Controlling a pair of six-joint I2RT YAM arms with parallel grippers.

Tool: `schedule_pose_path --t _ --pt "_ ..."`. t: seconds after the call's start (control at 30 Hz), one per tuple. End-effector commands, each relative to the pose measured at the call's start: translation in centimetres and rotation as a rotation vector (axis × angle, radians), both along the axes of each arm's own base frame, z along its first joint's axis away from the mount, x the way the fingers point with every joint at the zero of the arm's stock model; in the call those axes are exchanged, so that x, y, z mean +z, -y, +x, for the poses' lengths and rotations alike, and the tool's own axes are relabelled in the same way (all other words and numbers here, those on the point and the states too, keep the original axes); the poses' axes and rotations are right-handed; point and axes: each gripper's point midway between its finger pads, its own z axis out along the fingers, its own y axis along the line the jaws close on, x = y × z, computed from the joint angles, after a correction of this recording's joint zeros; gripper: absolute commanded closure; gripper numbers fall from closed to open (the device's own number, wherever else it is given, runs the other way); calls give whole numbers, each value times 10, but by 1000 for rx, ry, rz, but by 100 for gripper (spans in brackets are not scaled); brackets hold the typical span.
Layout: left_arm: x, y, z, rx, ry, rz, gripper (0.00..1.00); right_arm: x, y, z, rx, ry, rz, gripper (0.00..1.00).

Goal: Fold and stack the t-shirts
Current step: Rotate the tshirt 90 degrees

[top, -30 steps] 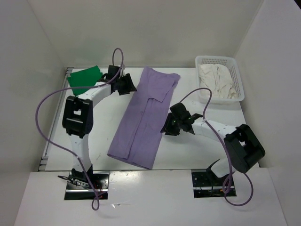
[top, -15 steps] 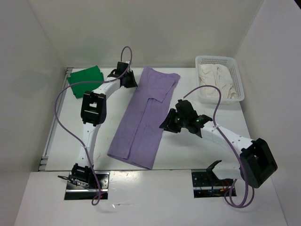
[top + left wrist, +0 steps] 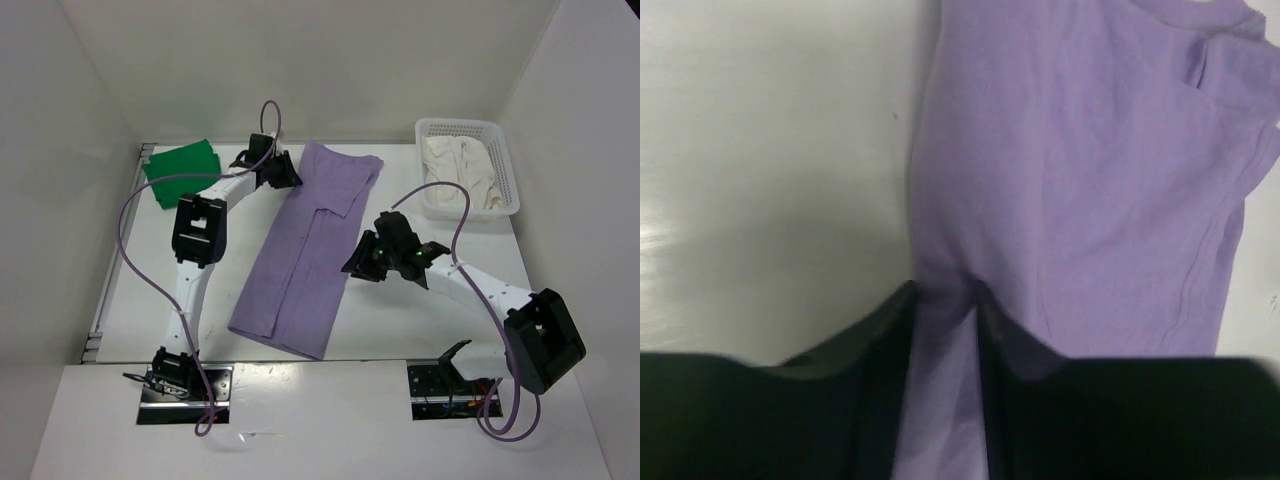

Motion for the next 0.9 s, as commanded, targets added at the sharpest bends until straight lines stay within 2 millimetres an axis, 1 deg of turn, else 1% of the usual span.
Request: schedule_pose_path --t 0.0,0.03,0.07,0.1,0.13,0.17,0.2,0.23,0.27,0.3,0.37,0.4,0.43,0.47,0.5,0.53,0.57,0.6,0.63,0.7,0.73,0.77,0.8,0.83,0.87 --pt "-3 4 -9 -51 -8 5 70 3 1 2 7 6 -3 60" --pt "-3 3 -8 -44 -7 11 82 2 1 2 14 10 -8 60" --pt "-5 -1 -5 -23 -4 28 88 5 1 2 14 18 -3 59" --pt "-5 -3 -4 -13 -2 37 93 4 2 0 14 9 -8 59" --pt "2 -4 -2 7 6 36 97 4 2 0 14 9 -8 59" --pt "-3 -13 1 38 2 44 100 4 2 0 14 9 -8 59" --pt "0 -23 2 66 -2 31 100 4 2 0 14 9 -8 59" --pt "8 -32 6 97 12 32 100 4 2 0 14 9 -8 59" --pt "10 -41 8 121 14 43 100 4 2 0 14 9 -8 59" --pt "11 -60 12 177 15 60 100 4 2 0 14 9 -8 59" --pt "14 -81 11 235 10 80 100 2 2 1 20 13 -13 59" --pt "15 -99 13 286 15 91 100 2 2 1 20 14 -13 59" --pt "27 -109 13 328 26 79 100 -2 2 1 20 2 -20 59" --pt "16 -118 3 356 -13 83 100 -2 4 3 11 2 -20 59" --pt "17 -124 2 376 -14 71 100 -6 5 3 19 -3 -31 59" --pt "28 -136 1 424 -7 66 100 -6 3 2 27 -8 -23 56" --pt "29 -138 -2 432 -8 73 96 -9 3 1 27 -17 -29 56" --pt "31 -144 -6 442 -12 74 71 -12 2 0 33 -29 -27 56" --pt "38 -142 -16 432 -5 64 57 -14 4 -3 40 -39 -40 56" --pt "49 -141 -29 423 8 53 37 -17 7 -7 41 -57 -50 56" --pt "74 -142 -37 424 44 43 24 -15 8 -9 41 -59 -51 56" --pt "60 -141 -59 413 -3 48 17 -21 9 -16 50 -81 -65 56" --pt "63 -140 -72 406 -11 44 12 -16 9 -21 59 -69 -58 56" --pt "88 -141 -87 406 21 36 10 -15 6 -27 55 -85 -40 56" --pt "90 -140 -103 406 9 23 10 -20 3 -38 74 -100 -43 54"
